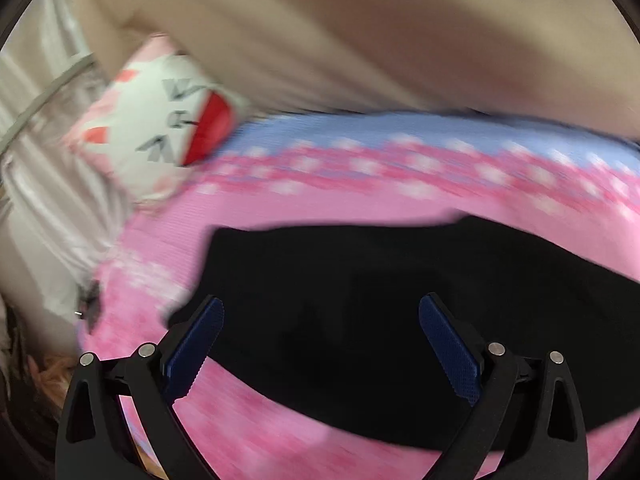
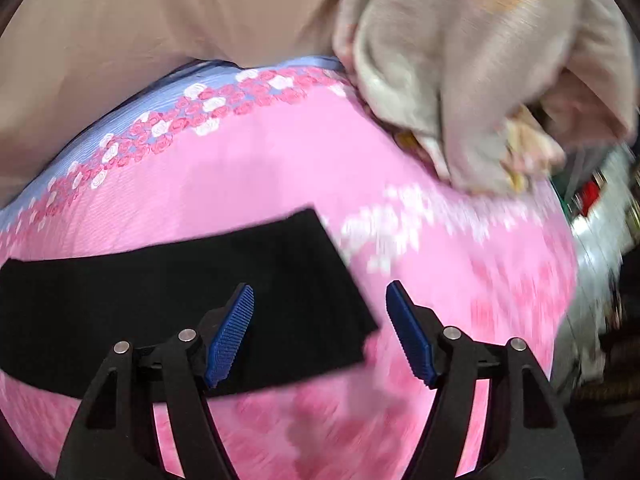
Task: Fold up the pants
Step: 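Grasp the trousers' end with the right tool and fold it over again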
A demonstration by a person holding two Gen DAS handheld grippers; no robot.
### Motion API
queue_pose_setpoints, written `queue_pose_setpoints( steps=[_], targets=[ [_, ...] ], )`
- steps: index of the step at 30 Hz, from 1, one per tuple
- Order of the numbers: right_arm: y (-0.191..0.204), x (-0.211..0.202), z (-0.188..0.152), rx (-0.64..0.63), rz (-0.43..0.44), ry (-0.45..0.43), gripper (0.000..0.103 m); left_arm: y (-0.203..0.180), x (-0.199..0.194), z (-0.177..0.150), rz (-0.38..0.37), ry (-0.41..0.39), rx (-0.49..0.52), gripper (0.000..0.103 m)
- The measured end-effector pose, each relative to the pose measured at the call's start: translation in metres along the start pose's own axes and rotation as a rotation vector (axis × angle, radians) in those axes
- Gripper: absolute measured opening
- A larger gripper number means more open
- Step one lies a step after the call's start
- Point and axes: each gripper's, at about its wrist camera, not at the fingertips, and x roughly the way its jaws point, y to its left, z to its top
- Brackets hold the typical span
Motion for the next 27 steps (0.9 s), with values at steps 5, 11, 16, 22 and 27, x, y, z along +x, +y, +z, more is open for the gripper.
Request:
queue_pose_setpoints(
  steps=[5,11,16,22,27],
  targets=[
    [0.016,0.052,0.019,-0.113,0.067,0.084,0.008,-0.085,-0.038,-0.016,-0.102,0.006,0.121,0.097],
    [0.006,0.026,0.034,-0.156,0.091,-0.080,0.013,-0.105,-0.066,-0.016,-0.084,-0.049,0.132,0.097],
    [-0.014,0.029,0.018,-0.102,0.065,-0.031,0.050,-0.114,-0.073,-0.016,-0.073,-0.034,0.135,0.097],
    [-0.053,0.009,-0.012,0.095,0.201,0.007,0.061,-0.125,-0.080,-0.018,-0.106,-0.036,0.157,0.097],
    [-0.049,0.026,-0.035,0.103,0.191,0.044,0.061,-0.134,-0.086,-0.017,-0.133,-0.056,0.200,0.097]
  ],
)
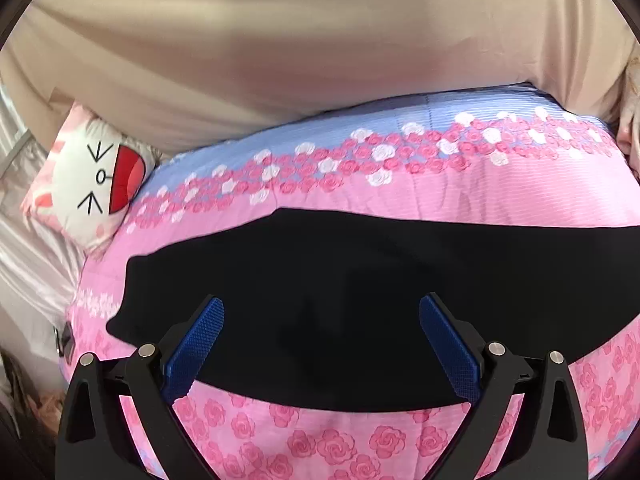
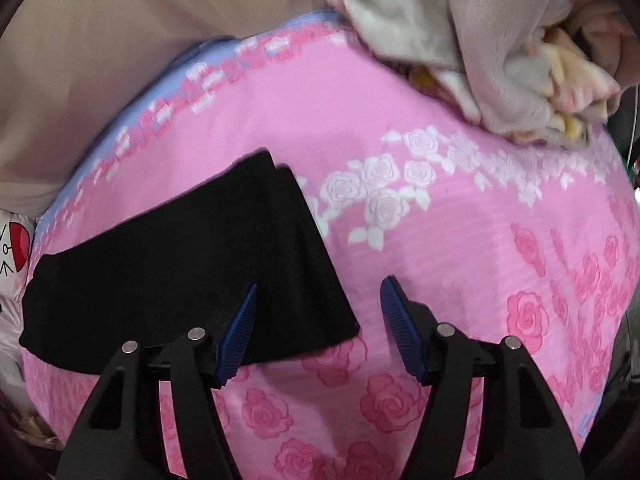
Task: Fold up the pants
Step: 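Grasp the trousers' end with the right tool and fold it over again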
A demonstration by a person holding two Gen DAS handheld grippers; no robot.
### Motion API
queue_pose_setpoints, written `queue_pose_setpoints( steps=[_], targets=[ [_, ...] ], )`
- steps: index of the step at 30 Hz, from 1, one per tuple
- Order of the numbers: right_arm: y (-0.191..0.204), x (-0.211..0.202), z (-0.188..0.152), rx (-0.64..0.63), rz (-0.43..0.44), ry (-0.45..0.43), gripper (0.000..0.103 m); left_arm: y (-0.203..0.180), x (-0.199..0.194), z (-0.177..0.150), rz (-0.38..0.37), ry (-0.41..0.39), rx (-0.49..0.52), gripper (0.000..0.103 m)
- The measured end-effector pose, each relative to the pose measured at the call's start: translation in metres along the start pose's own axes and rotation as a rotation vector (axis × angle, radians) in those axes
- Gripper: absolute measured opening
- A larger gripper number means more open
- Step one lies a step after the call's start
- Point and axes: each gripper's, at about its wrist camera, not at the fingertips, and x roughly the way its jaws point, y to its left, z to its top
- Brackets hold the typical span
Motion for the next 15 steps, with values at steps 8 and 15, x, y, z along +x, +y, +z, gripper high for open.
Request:
queue_pose_setpoints(
  steps=[8,15],
  targets=[
    [0.029,-0.007,-0.004,0.082,0.045,-0.020,0.016,0.015,0.000,-0.007,-0.022,0.010,0.011,0.097],
    [0.184,-0.057,0.012,-0.102,0.285,-0.080,0.016,0.076,0.010,-0.023,-0.026,0.014,-0.098,0.097]
  ],
)
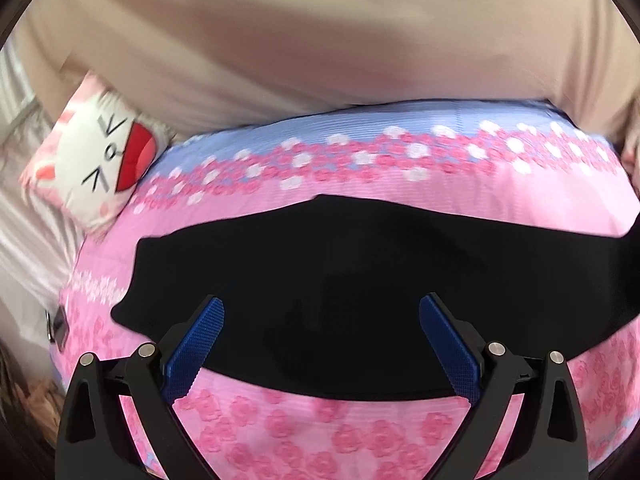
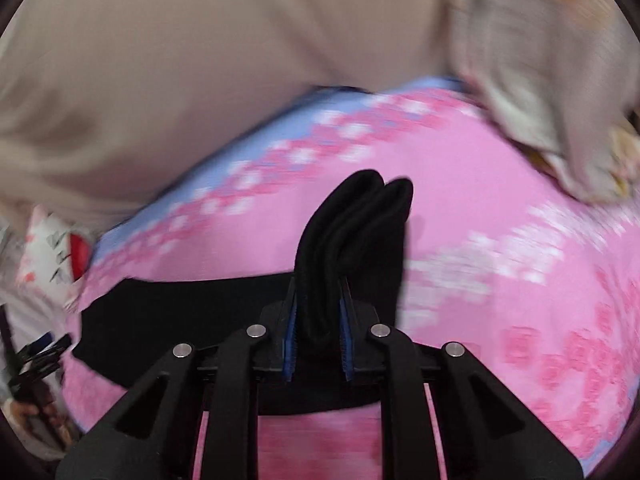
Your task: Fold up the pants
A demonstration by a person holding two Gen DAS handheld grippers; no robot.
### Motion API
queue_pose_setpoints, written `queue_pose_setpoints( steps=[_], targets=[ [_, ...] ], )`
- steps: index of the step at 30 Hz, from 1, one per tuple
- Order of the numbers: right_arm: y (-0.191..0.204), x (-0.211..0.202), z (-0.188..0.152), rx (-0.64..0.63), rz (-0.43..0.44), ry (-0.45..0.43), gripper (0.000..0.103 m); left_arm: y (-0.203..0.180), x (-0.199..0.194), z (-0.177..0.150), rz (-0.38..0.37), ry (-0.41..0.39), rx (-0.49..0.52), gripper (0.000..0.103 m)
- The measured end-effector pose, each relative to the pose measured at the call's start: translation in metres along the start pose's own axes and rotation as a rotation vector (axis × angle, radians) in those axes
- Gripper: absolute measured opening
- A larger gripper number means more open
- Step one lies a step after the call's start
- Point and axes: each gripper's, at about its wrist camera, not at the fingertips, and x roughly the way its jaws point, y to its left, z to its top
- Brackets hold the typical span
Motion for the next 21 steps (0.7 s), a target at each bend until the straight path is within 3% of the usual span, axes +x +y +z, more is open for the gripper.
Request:
queue_pose_setpoints(
  steps=[5,12,18,21],
  targets=[
    [0.145,0.062,-0.006,-0.179,0.170,0.115,0.016,0.072,0.011,-0.014,0.011,0.005,-0.113,0.097],
    [0.284,0.169,-0.050,-0.357,0.207,0.300,0.016,0.175,0.023,-0.047,0.080,0.017,-0.213,0.097],
    [0.344,0.231,-0.089,-0.433,0.145,0.412,0.016,0.242,0.038,-0.075,0.125,0.047,-0.254,0.097],
    [0.350,0.246,-0.102,-0.469,0.099,0.444,0.016,0.263,0.045,-0.080,0.116,0.058,-0.283,0.097]
  ],
)
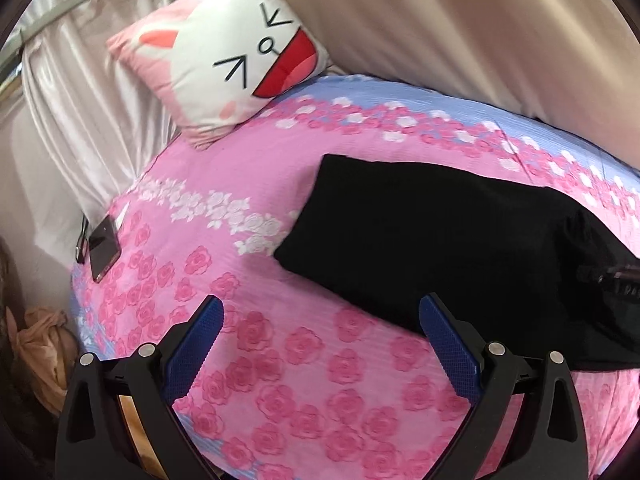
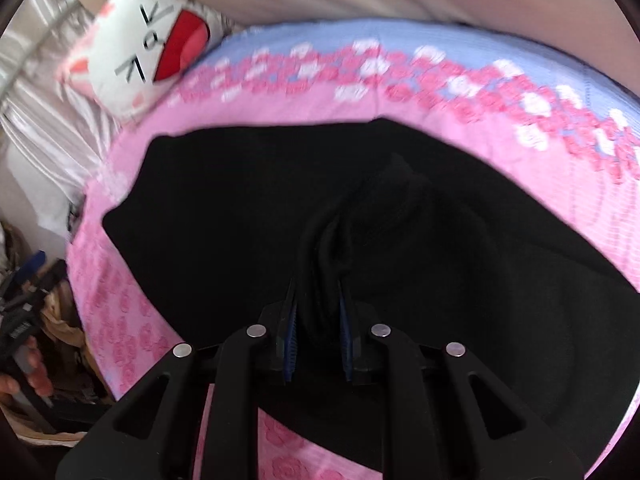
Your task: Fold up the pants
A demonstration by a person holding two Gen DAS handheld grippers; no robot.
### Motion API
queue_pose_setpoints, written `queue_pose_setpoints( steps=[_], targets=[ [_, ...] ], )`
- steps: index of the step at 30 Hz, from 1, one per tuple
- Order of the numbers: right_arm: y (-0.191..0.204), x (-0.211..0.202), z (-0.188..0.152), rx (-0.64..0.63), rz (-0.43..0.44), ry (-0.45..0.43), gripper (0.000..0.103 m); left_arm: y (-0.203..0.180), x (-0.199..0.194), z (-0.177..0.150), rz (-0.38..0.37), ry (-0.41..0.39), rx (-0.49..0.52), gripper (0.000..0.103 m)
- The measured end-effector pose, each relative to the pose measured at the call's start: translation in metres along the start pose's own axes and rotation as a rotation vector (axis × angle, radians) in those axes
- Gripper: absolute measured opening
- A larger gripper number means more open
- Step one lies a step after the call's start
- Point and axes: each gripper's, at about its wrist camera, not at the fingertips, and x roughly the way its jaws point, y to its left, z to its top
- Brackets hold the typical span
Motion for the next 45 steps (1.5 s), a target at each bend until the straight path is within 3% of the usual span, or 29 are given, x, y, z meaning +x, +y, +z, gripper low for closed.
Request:
queue_pose_setpoints(
  steps=[6,9,11,13,15,18,21,24,27,31,33,35,38,40,41,43,45],
  targets=[
    [0.007,0.007,0.002,-0.006,-0.049,0.038,0.023,0.011,0.013,0.014,-0.033,-0.015,-0.021,0.097],
    [0.013,-0.017,0.002,0.011,-0.037,0.005,0.027,0.013,0.020,0.021,-0.045,-0.013,-0.032,0.097],
    [0.011,-0.035,-0.002,0.047,0.006,-0.034,0.052,0.015,0.025,0.024,-0.057,-0.015,-0.049,0.097],
    [0.006,-0.044,-0.007,0.072,0.002,-0.040,0.057,0.015,0.031,0.026,-0.065,-0.007,-0.051,0.097],
    [-0.002,-0.048,-0.014,0.093,-0.013,-0.036,0.055,0.012,0.036,0.026,-0.074,0.006,-0.046,0.097],
    [-0.035,-0.068,-0.040,0.183,-0.142,-0.058,0.055,0.002,0.037,0.031,-0.100,0.008,-0.032,0.097],
    [-0.087,-0.106,-0.083,0.353,-0.302,-0.103,0.055,-0.020,0.031,0.039,-0.182,-0.001,0.006,0.097],
    [-0.135,-0.133,-0.123,0.511,-0.388,-0.113,0.056,-0.055,0.029,0.044,-0.258,0.000,0.074,0.097],
    [-0.164,-0.124,-0.145,0.582,-0.341,-0.055,0.056,-0.104,0.031,0.045,-0.299,-0.002,0.171,0.097],
    [-0.175,-0.104,-0.155,0.589,-0.303,-0.060,0.057,-0.167,0.038,0.037,-0.333,0.056,0.262,0.097],
    [-0.175,-0.099,-0.155,0.550,-0.262,-0.074,0.038,-0.186,0.042,0.030,-0.336,0.086,0.293,0.097],
    [-0.174,-0.105,-0.153,0.485,-0.273,-0.077,0.023,-0.204,0.045,0.019,-0.291,0.100,0.333,0.097],
    [-0.198,-0.122,-0.165,0.512,-0.295,-0.088,0.021,-0.222,0.046,0.001,-0.247,0.118,0.381,0.097],
    [-0.219,-0.119,-0.173,0.506,-0.410,-0.036,0.021,-0.227,0.047,-0.010,-0.233,0.131,0.401,0.097],
    [-0.225,-0.120,-0.175,0.518,-0.374,-0.036,0.021,-0.228,0.048,-0.017,-0.214,0.132,0.411,0.097],
    [-0.222,-0.144,-0.168,0.541,-0.364,-0.107,0.021,-0.224,0.045,-0.023,-0.198,0.124,0.405,0.097],
    [-0.208,-0.176,-0.153,0.539,-0.332,-0.258,0.023,-0.214,0.038,-0.020,-0.179,0.105,0.380,0.097]
  ],
)
